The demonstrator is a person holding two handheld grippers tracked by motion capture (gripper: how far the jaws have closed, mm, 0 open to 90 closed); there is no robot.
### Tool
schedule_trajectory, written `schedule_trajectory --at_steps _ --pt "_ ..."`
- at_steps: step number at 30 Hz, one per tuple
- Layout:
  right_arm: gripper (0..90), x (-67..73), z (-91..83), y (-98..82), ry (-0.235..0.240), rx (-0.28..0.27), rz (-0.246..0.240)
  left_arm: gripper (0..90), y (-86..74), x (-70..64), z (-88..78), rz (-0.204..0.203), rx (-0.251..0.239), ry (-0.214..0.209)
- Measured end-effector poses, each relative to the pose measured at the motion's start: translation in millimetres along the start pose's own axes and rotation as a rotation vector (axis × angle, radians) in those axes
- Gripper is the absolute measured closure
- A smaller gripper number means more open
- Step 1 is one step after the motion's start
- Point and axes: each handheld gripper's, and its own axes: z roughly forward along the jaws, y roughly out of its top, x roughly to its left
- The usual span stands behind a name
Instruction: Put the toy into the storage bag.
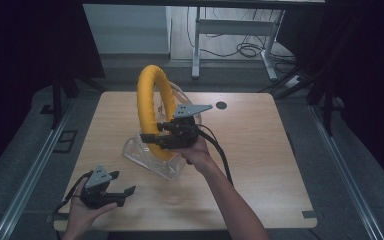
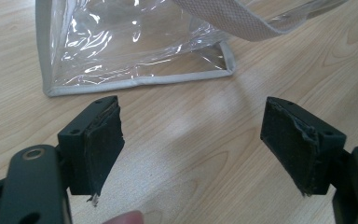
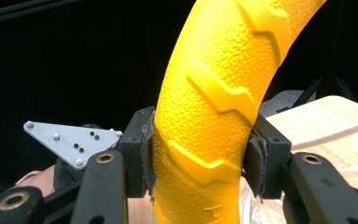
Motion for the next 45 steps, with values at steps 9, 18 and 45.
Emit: schedule_trajectory --at_steps 9,18,45 --pt "50.1 -5.4 2.7 -10.7 -0.004 0.014 0.005 20.7 -0.1 -0.2 0.3 0.000 0.001 0.000" --pt "47.0 -13.0 9.3 -26.8 -0.050 0.107 -0.007 20.7 0.3 -1.8 1.3 -0.001 0.000 -0.004" --pt "28.0 -2.2 -1.3 -27.8 -0.122 0.072 -0.067 20.6 0.4 -1.5 1.7 0.007 0.009 -0.004"
